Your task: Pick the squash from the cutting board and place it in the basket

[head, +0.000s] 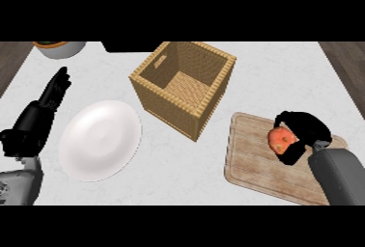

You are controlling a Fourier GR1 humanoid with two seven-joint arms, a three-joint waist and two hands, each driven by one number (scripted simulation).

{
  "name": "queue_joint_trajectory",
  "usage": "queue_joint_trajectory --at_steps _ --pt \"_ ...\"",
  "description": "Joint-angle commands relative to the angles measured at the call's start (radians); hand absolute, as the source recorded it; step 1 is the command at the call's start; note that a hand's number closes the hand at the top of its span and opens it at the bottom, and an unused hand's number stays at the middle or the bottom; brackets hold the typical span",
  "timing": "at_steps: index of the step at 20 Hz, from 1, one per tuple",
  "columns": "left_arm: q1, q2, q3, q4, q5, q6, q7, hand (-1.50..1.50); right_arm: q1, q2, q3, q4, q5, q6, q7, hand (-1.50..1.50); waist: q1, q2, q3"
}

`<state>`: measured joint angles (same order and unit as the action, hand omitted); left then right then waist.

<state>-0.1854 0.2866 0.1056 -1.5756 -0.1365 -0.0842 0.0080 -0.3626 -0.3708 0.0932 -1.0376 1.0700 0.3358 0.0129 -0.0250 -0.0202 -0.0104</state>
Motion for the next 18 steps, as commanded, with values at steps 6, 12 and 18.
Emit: queue_joint_trajectory --at_steps 6,12,18 --pt "-0.015 0.009 0.016 0.009 0.015 -0.015 0.000 0.00 0.163 0.089 -0.160 -0.178 0.080 -0.274 0.462 1.50 -0.003 0.015 0.009" --pt "0.020 0.019 0.018 -0.003 0.017 -0.031 -0.001 0.00 0.136 0.134 -0.219 -0.536 0.017 -0.385 0.491 1.50 -0.006 0.007 0.009" --pt "0.015 -0.002 0.004 0.012 -0.001 -0.013 -0.007 0.00 0.060 0.234 -0.214 -0.841 -0.161 -0.376 0.477 1.50 -0.004 0.008 0.009"
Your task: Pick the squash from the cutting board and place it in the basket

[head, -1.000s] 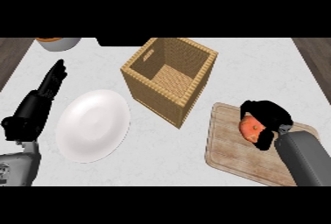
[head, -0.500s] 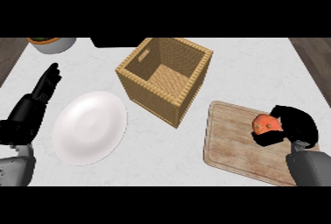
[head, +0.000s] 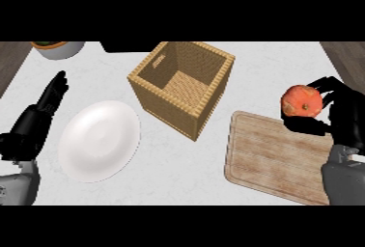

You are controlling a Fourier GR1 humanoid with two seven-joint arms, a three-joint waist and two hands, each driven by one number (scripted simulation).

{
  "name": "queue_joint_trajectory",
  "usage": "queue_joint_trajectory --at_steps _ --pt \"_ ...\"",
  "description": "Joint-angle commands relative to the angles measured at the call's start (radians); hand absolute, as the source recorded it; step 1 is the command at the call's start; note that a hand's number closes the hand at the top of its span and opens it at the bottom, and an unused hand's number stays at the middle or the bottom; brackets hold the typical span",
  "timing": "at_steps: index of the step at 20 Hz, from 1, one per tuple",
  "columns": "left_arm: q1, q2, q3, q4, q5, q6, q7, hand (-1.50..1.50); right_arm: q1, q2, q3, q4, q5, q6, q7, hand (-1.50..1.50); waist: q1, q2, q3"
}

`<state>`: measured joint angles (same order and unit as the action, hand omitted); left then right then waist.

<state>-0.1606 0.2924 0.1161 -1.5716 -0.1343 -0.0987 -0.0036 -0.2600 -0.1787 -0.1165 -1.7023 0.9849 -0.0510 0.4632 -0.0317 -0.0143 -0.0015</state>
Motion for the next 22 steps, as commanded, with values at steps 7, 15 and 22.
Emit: queue_joint_trajectory --at_steps 7,15,22 --pt "-0.065 -0.034 -0.039 0.044 -0.048 0.027 -0.019 0.00 -0.360 0.000 0.047 -0.321 -0.115 0.276 0.261 1.50 0.030 0.011 -0.001" --pt "-0.105 -0.036 -0.034 0.048 -0.038 0.011 0.019 0.00 -0.747 0.114 0.111 -0.120 -0.132 0.401 0.540 1.50 0.039 0.014 0.000" --pt "-0.031 -0.033 -0.038 -0.040 -0.036 -0.007 0.028 0.00 -0.943 0.147 0.041 0.189 -0.118 0.313 0.541 1.50 0.048 0.014 0.001"
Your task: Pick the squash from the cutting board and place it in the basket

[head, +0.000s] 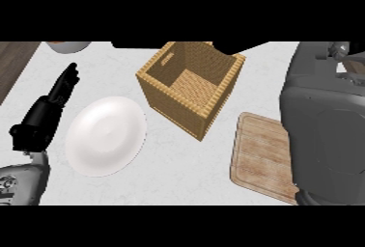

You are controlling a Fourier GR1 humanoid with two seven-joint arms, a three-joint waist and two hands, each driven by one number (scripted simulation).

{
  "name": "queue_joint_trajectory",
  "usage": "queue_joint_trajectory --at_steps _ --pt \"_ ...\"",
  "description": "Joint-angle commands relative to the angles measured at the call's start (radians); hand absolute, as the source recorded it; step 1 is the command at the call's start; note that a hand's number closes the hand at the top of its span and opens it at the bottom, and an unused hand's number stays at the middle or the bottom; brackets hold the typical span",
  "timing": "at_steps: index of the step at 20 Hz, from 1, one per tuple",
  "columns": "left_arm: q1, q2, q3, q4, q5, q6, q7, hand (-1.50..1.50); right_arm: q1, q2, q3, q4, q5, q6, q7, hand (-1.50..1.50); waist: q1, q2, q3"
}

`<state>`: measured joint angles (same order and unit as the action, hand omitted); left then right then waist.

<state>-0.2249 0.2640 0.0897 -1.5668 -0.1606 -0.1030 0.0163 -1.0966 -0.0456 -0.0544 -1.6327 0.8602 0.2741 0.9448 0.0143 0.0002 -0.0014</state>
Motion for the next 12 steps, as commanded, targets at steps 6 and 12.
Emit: queue_joint_trajectory --at_steps 6,12 --pt "0.063 0.015 0.017 -0.007 0.027 -0.044 -0.070 0.00 -0.180 0.045 0.030 0.373 -0.043 -0.082 0.101 1.50 0.015 0.003 -0.001" --pt "-0.030 -0.009 0.008 0.021 -0.005 -0.004 0.002 0.00 -0.264 0.037 -0.023 0.551 -0.076 -0.047 0.107 1.50 0.000 0.003 0.000"
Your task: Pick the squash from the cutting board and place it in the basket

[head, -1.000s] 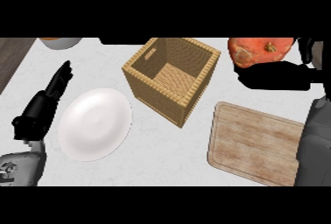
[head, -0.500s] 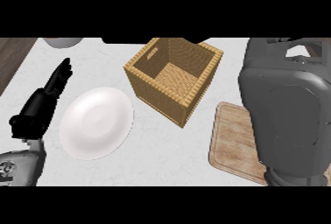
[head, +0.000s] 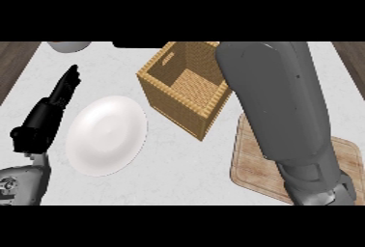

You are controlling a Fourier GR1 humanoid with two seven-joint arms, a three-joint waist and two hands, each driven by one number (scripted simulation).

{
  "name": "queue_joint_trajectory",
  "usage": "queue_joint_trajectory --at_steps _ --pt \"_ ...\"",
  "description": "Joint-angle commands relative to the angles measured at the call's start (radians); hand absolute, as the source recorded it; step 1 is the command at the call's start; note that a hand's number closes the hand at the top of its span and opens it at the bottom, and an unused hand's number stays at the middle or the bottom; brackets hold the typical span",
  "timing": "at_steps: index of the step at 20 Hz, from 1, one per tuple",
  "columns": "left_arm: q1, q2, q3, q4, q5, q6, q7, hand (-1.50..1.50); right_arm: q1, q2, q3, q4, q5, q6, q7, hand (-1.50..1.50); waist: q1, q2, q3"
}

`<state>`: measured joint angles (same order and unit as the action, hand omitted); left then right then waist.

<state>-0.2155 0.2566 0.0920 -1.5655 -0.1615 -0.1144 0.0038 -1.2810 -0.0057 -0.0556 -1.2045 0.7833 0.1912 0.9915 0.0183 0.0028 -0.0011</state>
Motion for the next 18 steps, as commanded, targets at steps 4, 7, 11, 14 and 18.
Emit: queue_joint_trajectory --at_steps 4,7,11,14,18 --pt "0.048 0.007 0.010 -0.037 0.005 -0.008 -0.009 0.00 -0.023 -0.013 0.080 0.151 0.071 0.108 0.090 1.50 -0.003 -0.005 0.000" --pt "0.048 -0.027 -0.009 -0.022 -0.016 0.020 -0.024 0.00 -0.032 -0.005 0.114 0.160 0.087 0.172 0.116 1.50 -0.013 -0.007 0.000" --pt "0.002 0.001 0.022 0.039 -0.004 -0.001 -0.037 0.00 -0.033 -0.007 0.109 0.189 0.065 0.211 0.060 1.50 -0.015 -0.004 0.000" --pt "-0.003 -0.019 0.007 0.041 -0.021 0.016 -0.021 0.00 -0.003 -0.034 0.041 0.159 0.000 0.231 0.024 -1.50 -0.018 -0.004 0.001" --pt "0.036 0.005 0.023 -0.007 0.012 -0.030 -0.019 0.00 -0.062 0.005 0.006 0.246 -0.027 0.157 -0.001 -1.50 -0.004 -0.002 0.001"
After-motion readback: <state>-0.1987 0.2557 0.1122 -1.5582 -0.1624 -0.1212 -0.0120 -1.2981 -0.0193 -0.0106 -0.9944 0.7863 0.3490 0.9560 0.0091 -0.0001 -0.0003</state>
